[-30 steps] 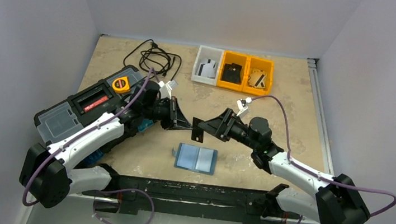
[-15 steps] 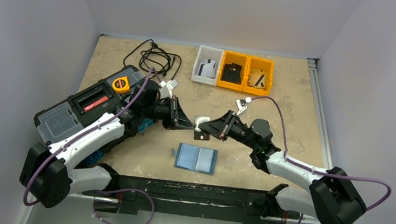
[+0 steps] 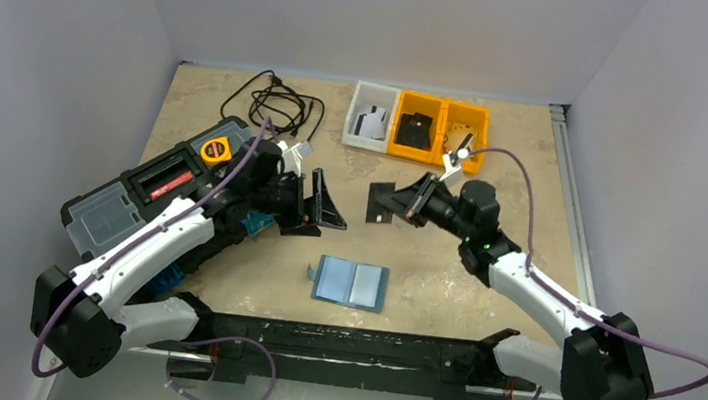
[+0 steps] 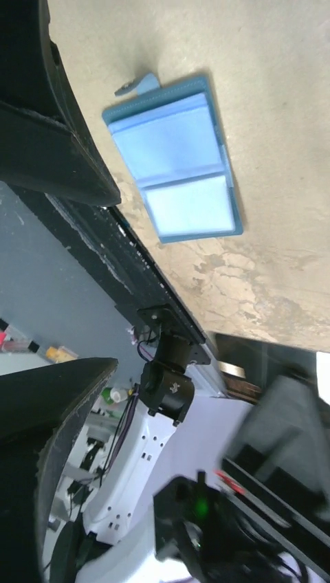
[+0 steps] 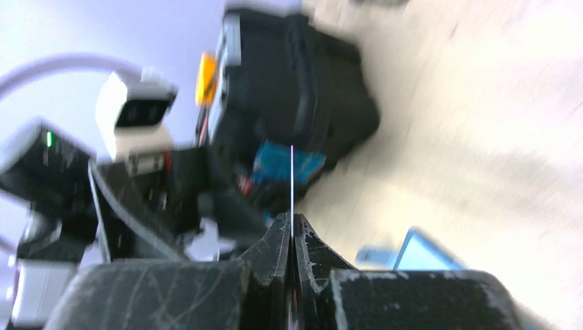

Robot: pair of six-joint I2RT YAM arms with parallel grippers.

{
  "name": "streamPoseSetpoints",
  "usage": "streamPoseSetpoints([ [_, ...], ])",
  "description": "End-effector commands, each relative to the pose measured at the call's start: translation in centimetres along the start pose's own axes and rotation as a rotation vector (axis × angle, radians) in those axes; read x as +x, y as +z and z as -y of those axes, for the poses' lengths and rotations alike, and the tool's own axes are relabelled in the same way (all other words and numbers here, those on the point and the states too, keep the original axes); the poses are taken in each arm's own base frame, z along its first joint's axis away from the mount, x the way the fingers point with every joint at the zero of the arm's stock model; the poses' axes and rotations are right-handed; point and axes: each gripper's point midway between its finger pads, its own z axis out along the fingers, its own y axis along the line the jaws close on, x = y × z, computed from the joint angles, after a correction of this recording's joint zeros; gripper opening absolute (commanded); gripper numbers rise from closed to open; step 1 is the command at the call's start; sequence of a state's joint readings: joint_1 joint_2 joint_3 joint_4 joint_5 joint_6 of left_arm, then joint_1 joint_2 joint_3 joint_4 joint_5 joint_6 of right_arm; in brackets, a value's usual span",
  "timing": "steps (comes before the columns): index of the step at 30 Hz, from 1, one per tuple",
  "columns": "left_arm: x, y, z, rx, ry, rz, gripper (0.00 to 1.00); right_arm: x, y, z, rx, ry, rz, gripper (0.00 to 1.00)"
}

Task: Take the credit cards out of the card holder
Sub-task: Place the credit card in the storage box.

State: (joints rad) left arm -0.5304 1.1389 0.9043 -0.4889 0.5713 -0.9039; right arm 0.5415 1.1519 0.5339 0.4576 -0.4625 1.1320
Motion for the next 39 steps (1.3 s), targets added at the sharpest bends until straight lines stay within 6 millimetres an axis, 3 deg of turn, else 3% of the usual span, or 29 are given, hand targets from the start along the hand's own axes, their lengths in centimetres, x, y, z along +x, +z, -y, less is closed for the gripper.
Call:
streamPoseSetpoints([
  [1, -0.9, -2.7, 0.5, -0.072, 0.131, 0.079, 0.82, -7.3, -0.3, 1.7, 0.167, -0.102, 0.111, 0.00],
  [5, -0.5, -3.4, -0.2, -0.124, 0.165, 0.084, 0.85, -13.8, 0.3, 3.9, 0.330, -0.161, 0.188, 0.00],
  [9, -0.1, -4.1, -0.8, -0.155, 0.188, 0.087, 0.86, -19.0, 2.3, 5.9, 0.407, -0.171, 0.221, 0.00],
  [16, 0.6, -4.9, -1.1, -0.168, 0.218, 0.083, 0.87, -25.9, 7.4, 10.5, 0.531, -0.176, 0.238, 0.00],
  [19, 0.9, -5.3, -1.5, -0.185, 0.226, 0.084, 0.86, -27.6, 9.5, 13.8, 0.601, -0.163, 0.220, 0.00],
  [23, 1.5, -5.9, -2.2, -0.205, 0.232, 0.087, 0.86, -29.7, 10.9, 16.0, 0.652, -0.171, 0.229, 0.00],
  [29, 2.4, -6.3, -3.1, -0.221, 0.231, 0.082, 0.86, -31.2, 11.2, 18.6, 0.699, -0.163, 0.229, 0.02],
  [33, 2.6, -6.2, -3.7, -0.234, 0.224, 0.075, 0.86, -31.0, 11.6, 19.6, 0.706, -0.157, 0.203, 0.17],
  [39, 2.8, -6.0, -4.5, -0.253, 0.219, 0.076, 0.86, -31.3, 11.4, 17.6, 0.670, -0.154, 0.214, 0.41],
])
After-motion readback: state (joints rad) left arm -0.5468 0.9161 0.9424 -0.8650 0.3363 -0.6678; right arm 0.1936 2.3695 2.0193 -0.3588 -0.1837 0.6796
